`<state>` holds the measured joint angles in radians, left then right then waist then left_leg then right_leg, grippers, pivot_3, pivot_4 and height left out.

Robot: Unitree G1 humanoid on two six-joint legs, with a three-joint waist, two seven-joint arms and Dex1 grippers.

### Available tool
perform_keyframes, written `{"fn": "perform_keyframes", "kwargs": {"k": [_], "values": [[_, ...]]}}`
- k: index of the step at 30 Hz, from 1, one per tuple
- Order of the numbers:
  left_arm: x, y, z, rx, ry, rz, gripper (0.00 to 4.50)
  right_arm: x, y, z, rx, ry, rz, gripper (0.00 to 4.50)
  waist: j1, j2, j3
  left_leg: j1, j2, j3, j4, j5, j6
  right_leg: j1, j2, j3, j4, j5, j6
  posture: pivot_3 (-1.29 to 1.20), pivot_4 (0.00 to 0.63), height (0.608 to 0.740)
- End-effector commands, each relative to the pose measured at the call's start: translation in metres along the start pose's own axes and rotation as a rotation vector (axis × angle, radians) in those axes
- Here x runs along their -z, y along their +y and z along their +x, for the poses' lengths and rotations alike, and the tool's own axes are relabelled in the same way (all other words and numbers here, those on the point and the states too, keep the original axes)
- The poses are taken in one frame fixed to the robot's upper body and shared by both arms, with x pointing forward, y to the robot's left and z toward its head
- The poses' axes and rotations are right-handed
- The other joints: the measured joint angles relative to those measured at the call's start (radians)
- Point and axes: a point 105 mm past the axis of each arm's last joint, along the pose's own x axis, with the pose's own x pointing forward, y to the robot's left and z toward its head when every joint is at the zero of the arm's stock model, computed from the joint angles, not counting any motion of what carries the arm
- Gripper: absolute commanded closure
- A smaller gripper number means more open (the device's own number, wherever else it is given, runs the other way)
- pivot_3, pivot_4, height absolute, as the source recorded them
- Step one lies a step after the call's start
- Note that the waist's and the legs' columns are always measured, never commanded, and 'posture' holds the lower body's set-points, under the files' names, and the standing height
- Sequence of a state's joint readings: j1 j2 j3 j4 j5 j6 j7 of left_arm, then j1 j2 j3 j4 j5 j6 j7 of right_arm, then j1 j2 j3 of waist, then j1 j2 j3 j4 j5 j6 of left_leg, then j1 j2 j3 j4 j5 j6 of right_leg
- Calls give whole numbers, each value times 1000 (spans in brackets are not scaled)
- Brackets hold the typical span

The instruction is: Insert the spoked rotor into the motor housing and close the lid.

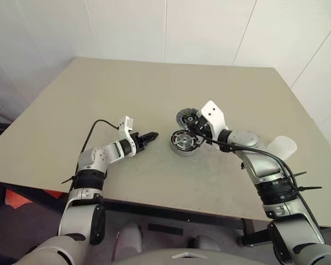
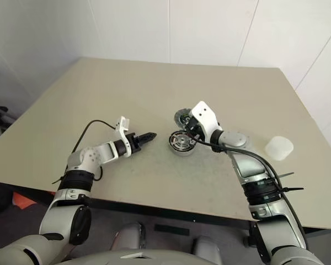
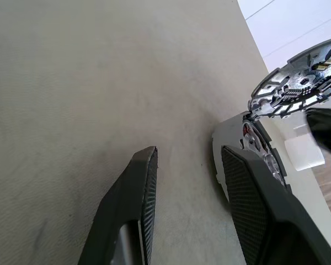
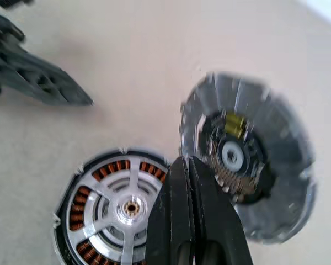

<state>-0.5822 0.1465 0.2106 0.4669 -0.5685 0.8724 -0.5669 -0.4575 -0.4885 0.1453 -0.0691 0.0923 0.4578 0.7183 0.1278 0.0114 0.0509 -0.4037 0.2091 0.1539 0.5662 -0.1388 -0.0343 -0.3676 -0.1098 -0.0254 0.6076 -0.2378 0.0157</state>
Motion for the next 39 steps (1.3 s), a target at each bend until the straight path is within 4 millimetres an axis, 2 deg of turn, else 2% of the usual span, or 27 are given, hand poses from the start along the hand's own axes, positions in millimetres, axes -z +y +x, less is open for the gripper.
{"fn": "perform_keyframes", "kwargs": {"k": [1,2,3,6,9,12,15,19,26,29,33,39], "values": [[-22,-3,-3,8,-67,35,2546,3,8,-22,-102,48,-162,4500,9,0,0,0,0,0,0,0,0,0,0,0,0,0,0,0,0,740],[-25,-2,-4,3,-76,39,2546,12,15,-31,-197,98,-146,4500,11,0,0,0,-1,0,0,0,1,1,-1,0,-1,0,0,0,0,740],[-28,0,-4,-2,-84,44,2522,14,20,-40,-259,123,-153,4304,15,0,0,0,-1,0,1,-1,1,2,-1,0,-2,0,0,0,0,740],[-32,2,-5,-11,-98,53,2516,7,21,-52,-348,134,-164,3598,15,0,1,1,-1,0,1,-2,4,2,-1,1,-1,0,0,0,0,740],[-35,2,-4,-11,-108,56,2516,10,2,-43,-326,227,-371,2545,2,0,1,2,1,0,2,-2,3,0,0,1,2,0,0,0,0,740],[-42,-9,-2,37,-124,46,2516,7,6,-35,-451,250,-547,1566,-2,0,1,2,1,0,4,-2,3,0,0,0,5,0,-1,0,0,740],[-45,-18,1,61,-135,59,2516,-1,18,-28,-575,210,-566,1566,-3,0,1,0,2,0,6,-2,3,0,0,0,5,0,-1,0,0,740],[-45,-21,1,68,-155,53,2516,14,30,-19,-686,244,-621,1566,-1,0,1,-2,2,0,8,-4,6,-1,0,0,5,0,-1,0,0,740],[-33,-20,-5,58,-163,20,2516,17,46,-3,-737,205,-595,1566,-5,0,1,-2,2,1,11,-5,9,-1,0,0,6,0,-1,0,0,740],[-33,-22,-5,59,-170,13,2516,23,42,3,-713,217,-608,1566,-4,-1,1,-2,3,1,11,-5,9,-1,0,0,8,0,-1,0,0,740],[-29,-22,-6,55,-168,4,2516,20,37,6,-683,208,-601,1566,-4,-1,1,-2,2,1,12,-5,9,0,0,0,8,0,-1,0,0,740],[-22,-18,-6,33,-145,11,2516,26,24,3,-637,237,-619,1566,-4,-1,1,-2,3,1,12,-5,9,-1,0,0,8,0,-1,0,0,740]]}}
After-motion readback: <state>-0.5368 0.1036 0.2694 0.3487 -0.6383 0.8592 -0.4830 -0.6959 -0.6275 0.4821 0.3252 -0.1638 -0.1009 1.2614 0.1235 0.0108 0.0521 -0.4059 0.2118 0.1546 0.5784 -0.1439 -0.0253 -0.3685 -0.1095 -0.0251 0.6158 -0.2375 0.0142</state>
